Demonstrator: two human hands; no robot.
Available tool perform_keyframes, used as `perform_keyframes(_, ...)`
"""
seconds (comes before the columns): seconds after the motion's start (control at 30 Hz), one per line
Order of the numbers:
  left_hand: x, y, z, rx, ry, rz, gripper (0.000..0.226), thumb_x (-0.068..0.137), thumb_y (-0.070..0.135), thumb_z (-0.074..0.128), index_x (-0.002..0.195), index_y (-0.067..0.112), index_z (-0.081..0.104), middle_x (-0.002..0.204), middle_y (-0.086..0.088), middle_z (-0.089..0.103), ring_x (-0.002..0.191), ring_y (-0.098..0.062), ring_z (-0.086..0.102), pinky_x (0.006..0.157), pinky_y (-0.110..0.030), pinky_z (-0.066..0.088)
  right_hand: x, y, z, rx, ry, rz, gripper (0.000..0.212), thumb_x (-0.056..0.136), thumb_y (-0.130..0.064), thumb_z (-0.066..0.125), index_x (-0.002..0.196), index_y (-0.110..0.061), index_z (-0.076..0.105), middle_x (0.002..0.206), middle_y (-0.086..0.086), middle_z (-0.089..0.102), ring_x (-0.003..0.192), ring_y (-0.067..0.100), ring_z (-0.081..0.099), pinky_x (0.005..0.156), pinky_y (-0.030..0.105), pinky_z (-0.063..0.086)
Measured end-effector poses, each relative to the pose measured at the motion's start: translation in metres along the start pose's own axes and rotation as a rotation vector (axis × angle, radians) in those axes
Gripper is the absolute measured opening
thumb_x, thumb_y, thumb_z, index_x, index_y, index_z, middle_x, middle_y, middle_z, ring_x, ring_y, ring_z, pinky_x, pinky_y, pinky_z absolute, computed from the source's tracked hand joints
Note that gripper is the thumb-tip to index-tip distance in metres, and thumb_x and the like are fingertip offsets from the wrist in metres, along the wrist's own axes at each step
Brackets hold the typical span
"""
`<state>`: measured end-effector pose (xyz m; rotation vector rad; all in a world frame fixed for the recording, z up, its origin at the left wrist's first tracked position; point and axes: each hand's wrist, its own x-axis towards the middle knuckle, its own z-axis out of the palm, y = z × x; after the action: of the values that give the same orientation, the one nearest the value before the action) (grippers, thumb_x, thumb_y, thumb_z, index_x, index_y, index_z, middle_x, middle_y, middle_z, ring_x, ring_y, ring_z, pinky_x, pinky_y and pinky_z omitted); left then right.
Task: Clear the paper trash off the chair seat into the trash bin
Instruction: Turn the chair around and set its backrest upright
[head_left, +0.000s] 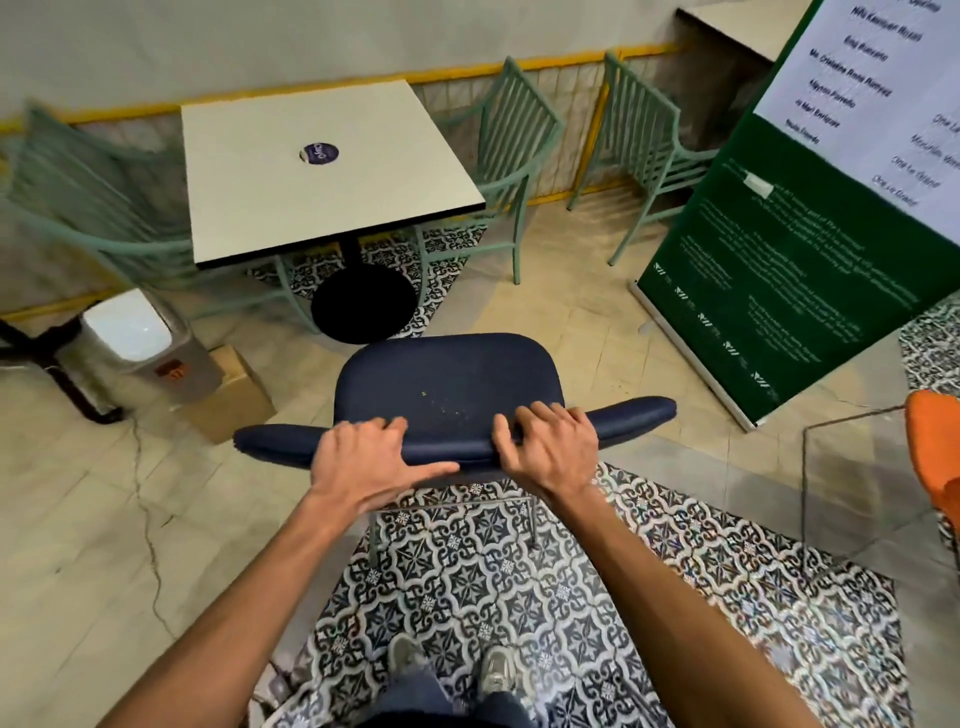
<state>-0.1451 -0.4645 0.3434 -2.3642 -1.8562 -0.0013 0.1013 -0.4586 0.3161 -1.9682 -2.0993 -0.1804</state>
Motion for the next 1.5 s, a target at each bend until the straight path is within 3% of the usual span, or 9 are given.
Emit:
perform_keyframes(0.13, -0.028, 0.007, 0.002, -0.036, 0.032, -0.049, 0.104, 0.068, 0.106, 0.010, 0.105, 0.029, 0.069, 0.088, 0.002, 0.074, 0.075, -0.028, 0.072, 0.060, -0.033, 0.046, -0.016, 0.006, 0.001, 0.048, 0.087, -0.078, 0.050, 0.100, -0.057, 0.050, 0.068, -0.022, 0.067, 0.072, -0.004, 0.068, 0.072, 0.020, 0.066, 0.076, 0.038, 0.045)
perform_keyframes(0.23, -0.051, 0.022, 0.003, -0.119, 0.067, -0.235, 0.089, 0.083, 0.095, 0.012, 0.084, 0.026, 0.068, 0.079, 0.003, 0.070, 0.074, -0.029, 0.070, 0.062, -0.035, 0.051, -0.027, 0.016, 0.005, 0.107, 0.172, -0.150, 0.047, 0.098, -0.054, 0.054, 0.066, -0.021, 0.065, 0.068, -0.004, 0.064, 0.067, 0.022, 0.064, 0.072, 0.038, 0.046)
perform_keyframes(0.47, -0.057, 0.039, 0.003, -0.148, 0.104, -0.375, 0.069, 0.099, 0.070, 0.027, 0.068, 0.020, 0.063, 0.064, 0.002, 0.064, 0.058, -0.027, 0.063, 0.053, -0.031, 0.044, -0.020, 0.026, 0.013, 0.150, 0.248, -0.266, 0.044, 0.096, -0.050, 0.057, 0.064, -0.021, 0.065, 0.065, -0.004, 0.060, 0.063, 0.022, 0.060, 0.066, 0.039, 0.046)
perform_keyframes(0.8, -0.049, 0.038, 0.022, -0.135, 0.283, -0.362, 0.049, 0.102, 0.047, 0.037, 0.072, 0.018, 0.064, 0.066, 0.001, 0.064, 0.059, -0.022, 0.064, 0.061, -0.033, 0.050, -0.002, 0.036, 0.017, 0.211, 0.278, -0.307, 0.037, 0.092, -0.041, 0.060, 0.061, -0.022, 0.064, 0.062, -0.005, 0.058, 0.058, 0.020, 0.057, 0.064, 0.036, 0.045)
perform_keyframes(0.97, -0.020, 0.040, 0.028, -0.094, 0.370, -0.344, 0.037, 0.096, 0.029, 0.043, 0.069, 0.016, 0.064, 0.061, 0.000, 0.061, 0.053, -0.022, 0.060, 0.057, -0.033, 0.044, 0.031, 0.047, 0.022, 0.210, 0.272, -0.327, 0.035, 0.091, -0.040, 0.061, 0.060, -0.022, 0.061, 0.062, -0.005, 0.056, 0.059, 0.019, 0.056, 0.066, 0.035, 0.046)
perform_keyframes(1.5, 0.096, -0.045, 0.051, -0.043, 0.465, -0.417, 0.032, 0.092, 0.022, 0.048, 0.062, 0.016, 0.058, 0.059, -0.002, 0.058, 0.055, -0.027, 0.060, 0.059, -0.037, 0.040, 0.182, -0.011, 0.060, 0.256, 0.115, -0.325, 0.031, 0.088, -0.041, 0.061, 0.065, -0.021, 0.065, 0.067, -0.003, 0.060, 0.065, 0.023, 0.061, 0.070, 0.040, 0.047)
